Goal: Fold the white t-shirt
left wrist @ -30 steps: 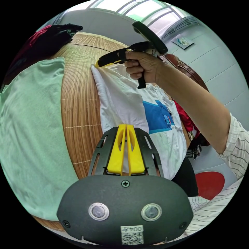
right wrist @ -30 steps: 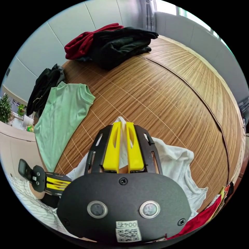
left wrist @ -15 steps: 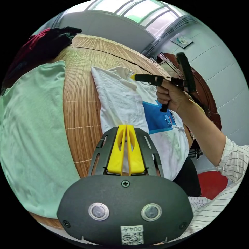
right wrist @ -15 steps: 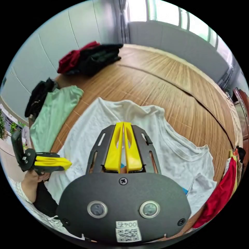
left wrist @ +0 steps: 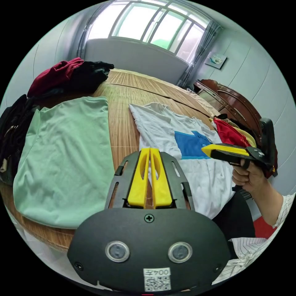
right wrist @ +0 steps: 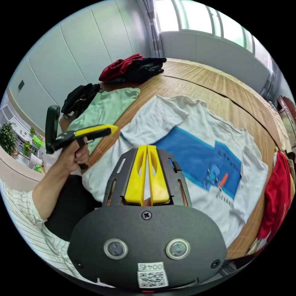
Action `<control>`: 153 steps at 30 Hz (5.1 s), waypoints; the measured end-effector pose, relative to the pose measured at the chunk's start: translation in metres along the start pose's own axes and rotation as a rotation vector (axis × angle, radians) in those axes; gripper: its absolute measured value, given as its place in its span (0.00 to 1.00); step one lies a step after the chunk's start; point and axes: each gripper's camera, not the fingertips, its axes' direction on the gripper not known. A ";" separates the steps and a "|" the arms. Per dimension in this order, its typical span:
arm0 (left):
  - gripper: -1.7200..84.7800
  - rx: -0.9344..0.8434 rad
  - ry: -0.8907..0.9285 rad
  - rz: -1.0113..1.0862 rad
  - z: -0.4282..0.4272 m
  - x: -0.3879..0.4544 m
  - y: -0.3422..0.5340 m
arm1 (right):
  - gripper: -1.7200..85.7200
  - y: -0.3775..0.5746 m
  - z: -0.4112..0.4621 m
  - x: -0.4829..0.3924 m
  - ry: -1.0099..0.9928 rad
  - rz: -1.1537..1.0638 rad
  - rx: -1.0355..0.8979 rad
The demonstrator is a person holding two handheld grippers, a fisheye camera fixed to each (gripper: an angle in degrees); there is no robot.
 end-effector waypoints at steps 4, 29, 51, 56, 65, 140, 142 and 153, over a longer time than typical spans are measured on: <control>0.03 -0.011 0.029 0.005 -0.029 0.023 0.024 | 0.01 0.075 -0.061 -0.001 0.088 0.066 -0.074; 0.11 -0.865 -0.035 0.536 0.023 0.150 0.051 | 0.14 0.164 -0.248 0.150 -0.179 0.583 -0.083; 0.13 -1.064 -0.060 0.670 0.148 0.183 0.048 | 0.16 0.037 -0.170 0.182 -0.057 0.356 -0.442; 0.11 -1.081 -0.059 0.629 0.159 0.168 0.047 | 0.11 0.015 -0.178 0.199 -0.068 0.506 -0.376; 0.06 -1.119 0.089 0.597 0.140 0.138 0.041 | 0.01 -0.005 -0.285 0.212 -0.307 0.622 -0.453; 0.04 -0.093 0.868 -0.864 0.121 -0.362 -0.107 | 0.14 -0.197 -0.341 0.492 -0.756 1.132 0.184; 0.05 -0.039 0.893 -0.896 0.117 -0.362 -0.102 | 0.15 -0.185 -0.327 0.490 -0.770 1.177 0.242; 0.03 0.140 0.601 -0.377 -0.035 -0.285 -0.082 | 0.08 -0.128 -0.355 0.282 -0.403 0.758 0.327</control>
